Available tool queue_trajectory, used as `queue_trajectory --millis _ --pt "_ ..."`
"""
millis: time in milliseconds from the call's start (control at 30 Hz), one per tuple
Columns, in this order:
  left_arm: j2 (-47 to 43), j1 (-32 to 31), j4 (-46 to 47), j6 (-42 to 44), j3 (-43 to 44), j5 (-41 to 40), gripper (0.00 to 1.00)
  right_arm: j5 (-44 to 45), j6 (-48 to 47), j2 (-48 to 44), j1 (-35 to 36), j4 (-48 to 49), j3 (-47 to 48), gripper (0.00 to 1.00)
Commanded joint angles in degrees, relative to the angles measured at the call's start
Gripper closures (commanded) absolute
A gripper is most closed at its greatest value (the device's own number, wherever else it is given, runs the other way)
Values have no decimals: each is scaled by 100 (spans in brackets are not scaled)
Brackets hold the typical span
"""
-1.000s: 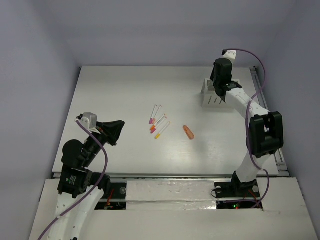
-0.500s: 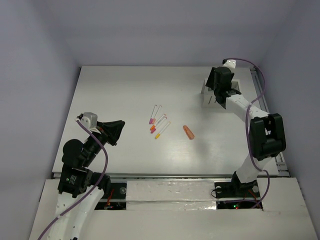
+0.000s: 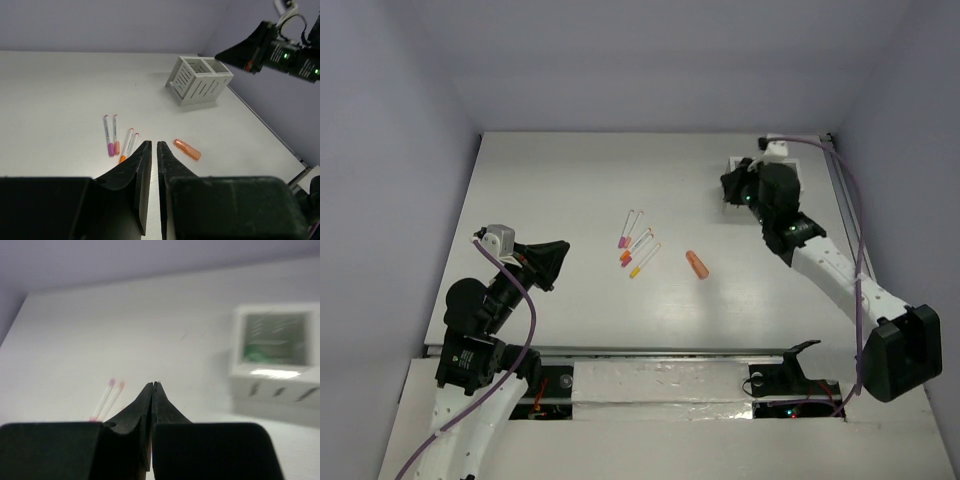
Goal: Sort the stationery into containers
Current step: Pick up the stationery from the center of the board.
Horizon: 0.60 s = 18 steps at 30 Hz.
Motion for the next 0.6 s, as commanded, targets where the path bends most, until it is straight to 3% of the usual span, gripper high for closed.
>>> queue_trajectory --millis 0,167,233,300,567 --pt "62 -31 302 -24 77 -23 94 -955 29 118 926 -428 -584 100" --pt "1 -31 294 -41 68 -76 94 -473 -243 891 1703 -1219 -656 99" --pt "-34 -31 285 -41 68 -85 94 -105 -217 1015 1704 -1290 -735 59" --pt "-69 -31 294 -41 68 -94 92 55 -217 1094 1704 -1474 -710 34" --pt "-95 -31 302 -24 68 -59 88 276 -331 1419 1704 -1984 -490 24"
